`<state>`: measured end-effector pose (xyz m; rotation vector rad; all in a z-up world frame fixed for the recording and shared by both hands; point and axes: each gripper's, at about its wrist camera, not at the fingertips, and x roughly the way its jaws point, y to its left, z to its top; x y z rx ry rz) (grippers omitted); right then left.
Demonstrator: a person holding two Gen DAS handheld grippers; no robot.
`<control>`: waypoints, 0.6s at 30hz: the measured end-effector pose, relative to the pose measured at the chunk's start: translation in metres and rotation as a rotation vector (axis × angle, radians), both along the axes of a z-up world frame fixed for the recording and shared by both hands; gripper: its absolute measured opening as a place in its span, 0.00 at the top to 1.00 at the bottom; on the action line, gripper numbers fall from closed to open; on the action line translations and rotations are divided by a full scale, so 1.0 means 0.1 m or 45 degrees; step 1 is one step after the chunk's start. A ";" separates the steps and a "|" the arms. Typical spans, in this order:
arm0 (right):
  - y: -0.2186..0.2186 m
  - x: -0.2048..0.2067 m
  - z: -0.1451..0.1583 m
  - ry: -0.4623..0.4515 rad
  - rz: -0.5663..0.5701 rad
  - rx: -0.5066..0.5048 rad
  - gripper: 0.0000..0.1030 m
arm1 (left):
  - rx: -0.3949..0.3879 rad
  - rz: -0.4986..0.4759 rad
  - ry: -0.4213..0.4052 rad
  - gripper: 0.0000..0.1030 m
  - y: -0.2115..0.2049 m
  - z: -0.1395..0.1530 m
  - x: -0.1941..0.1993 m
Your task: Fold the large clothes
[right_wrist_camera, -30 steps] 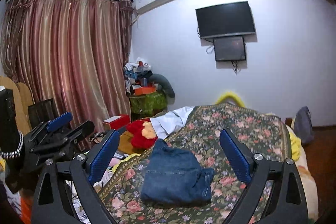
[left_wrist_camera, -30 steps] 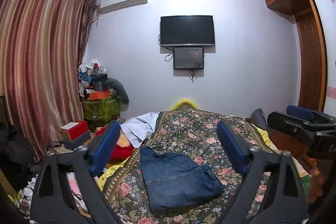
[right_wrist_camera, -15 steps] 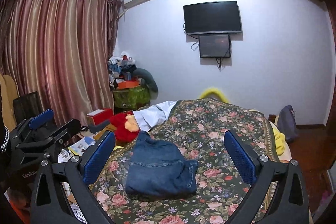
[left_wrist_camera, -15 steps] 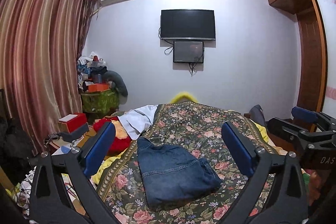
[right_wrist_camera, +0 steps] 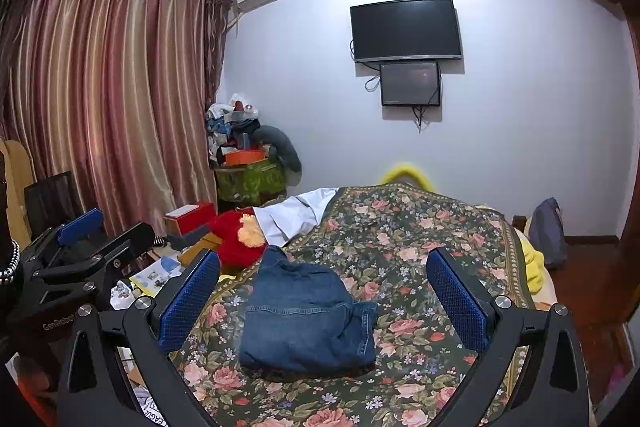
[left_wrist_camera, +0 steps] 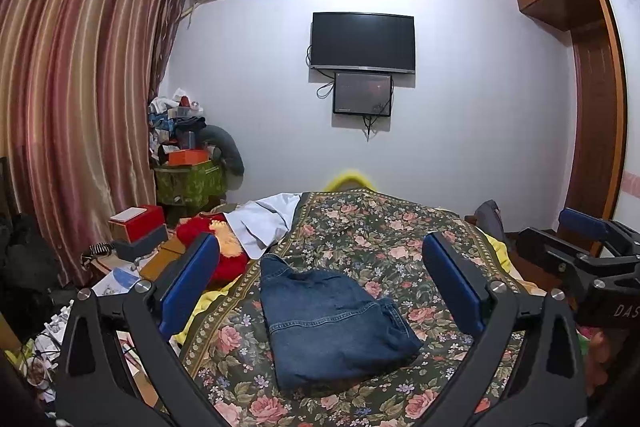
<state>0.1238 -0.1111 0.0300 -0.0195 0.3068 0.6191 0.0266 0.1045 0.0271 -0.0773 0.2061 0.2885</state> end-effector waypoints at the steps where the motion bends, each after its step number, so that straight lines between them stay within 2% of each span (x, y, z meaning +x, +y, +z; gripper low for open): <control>1: 0.00 0.00 0.00 -0.001 0.000 0.000 0.00 | -0.003 0.003 0.002 0.01 0.00 0.00 0.00; 18: -0.03 0.00 0.00 0.000 0.014 0.004 0.00 | -0.011 0.001 -0.004 0.01 -0.01 0.00 0.01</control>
